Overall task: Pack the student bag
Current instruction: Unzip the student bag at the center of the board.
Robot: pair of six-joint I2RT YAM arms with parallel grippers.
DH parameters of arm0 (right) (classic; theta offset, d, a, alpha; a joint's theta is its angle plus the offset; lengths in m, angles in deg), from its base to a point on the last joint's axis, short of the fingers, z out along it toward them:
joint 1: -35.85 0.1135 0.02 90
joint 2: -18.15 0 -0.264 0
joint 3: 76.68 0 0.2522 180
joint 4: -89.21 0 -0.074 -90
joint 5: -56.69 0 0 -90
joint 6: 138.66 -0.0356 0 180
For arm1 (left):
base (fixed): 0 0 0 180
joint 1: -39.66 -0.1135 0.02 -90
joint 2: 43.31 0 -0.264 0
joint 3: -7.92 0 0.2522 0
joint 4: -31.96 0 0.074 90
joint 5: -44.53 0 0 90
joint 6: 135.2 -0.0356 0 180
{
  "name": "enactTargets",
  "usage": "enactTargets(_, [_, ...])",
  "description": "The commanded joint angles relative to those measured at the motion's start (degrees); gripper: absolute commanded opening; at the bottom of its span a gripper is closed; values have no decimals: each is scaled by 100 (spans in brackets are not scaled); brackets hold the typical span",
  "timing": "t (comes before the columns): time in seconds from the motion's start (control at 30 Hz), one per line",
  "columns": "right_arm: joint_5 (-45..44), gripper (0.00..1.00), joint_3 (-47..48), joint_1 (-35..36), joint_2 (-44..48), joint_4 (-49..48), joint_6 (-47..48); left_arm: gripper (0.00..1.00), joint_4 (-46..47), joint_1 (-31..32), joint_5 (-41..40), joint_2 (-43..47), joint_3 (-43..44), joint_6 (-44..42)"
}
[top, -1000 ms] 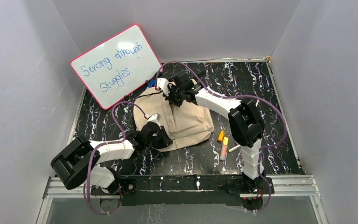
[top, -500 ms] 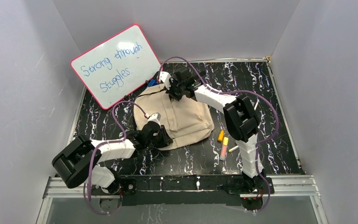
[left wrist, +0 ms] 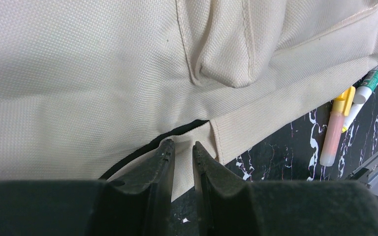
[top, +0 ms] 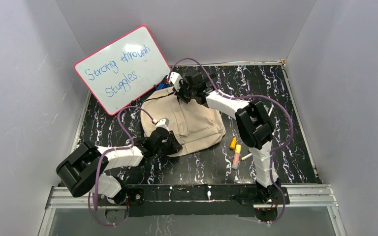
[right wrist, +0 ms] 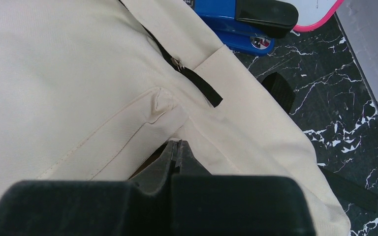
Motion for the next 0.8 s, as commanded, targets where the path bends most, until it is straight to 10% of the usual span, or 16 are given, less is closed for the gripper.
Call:
enactTargets(0.0, [-523,0,102,-134,325,-1143,158,20,-1275,22,-280,-333,-256,-160])
enactTargets(0.27, [-978,3,190,-133,216,-1073,454,20,-1288,45,-287,-319,-268,-161])
enactTargets(0.77, [-906,56,-1522,-135,2168,-1061,-679,29,-2666,27,-891,1162,751,-500])
